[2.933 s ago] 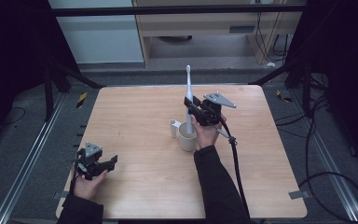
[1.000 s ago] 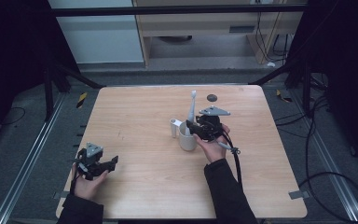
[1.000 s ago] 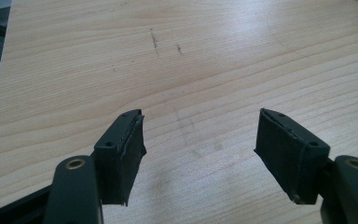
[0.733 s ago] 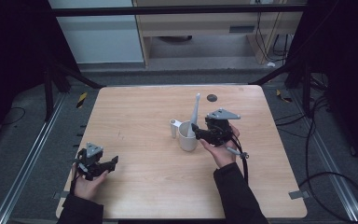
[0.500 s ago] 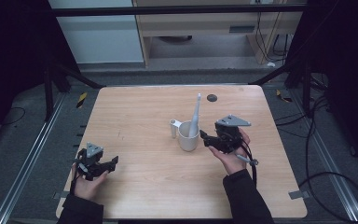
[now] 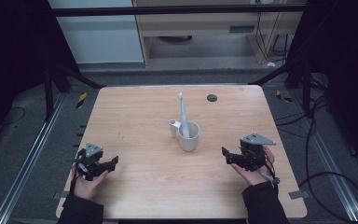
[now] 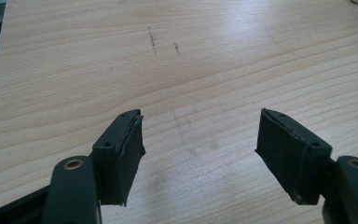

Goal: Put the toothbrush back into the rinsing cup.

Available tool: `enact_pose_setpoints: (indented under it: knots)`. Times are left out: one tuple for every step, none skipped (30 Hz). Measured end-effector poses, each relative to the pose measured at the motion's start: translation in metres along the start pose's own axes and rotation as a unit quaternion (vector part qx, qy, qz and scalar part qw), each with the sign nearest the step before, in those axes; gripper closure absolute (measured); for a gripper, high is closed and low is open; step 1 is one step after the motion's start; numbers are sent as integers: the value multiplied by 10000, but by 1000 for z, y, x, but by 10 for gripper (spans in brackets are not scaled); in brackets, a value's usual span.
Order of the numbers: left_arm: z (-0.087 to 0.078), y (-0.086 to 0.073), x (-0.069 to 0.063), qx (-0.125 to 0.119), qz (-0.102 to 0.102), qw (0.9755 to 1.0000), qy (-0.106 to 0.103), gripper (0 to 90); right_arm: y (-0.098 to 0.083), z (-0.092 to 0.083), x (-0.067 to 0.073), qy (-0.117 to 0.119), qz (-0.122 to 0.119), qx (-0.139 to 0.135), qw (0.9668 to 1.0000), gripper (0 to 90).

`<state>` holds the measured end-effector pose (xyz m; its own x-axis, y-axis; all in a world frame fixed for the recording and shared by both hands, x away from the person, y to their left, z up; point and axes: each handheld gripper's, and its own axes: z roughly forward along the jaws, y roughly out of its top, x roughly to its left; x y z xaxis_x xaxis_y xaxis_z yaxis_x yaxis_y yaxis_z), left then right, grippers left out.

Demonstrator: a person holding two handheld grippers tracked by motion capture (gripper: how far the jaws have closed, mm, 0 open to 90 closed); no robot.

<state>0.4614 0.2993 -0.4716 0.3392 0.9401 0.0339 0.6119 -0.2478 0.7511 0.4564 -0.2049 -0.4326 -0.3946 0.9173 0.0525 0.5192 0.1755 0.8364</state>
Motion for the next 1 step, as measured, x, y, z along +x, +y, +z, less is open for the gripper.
enact_pose_setpoints:
  knots:
    - [0,0,0,0,0,10000,0,303,0,0,0,0,0,0,10000,217]
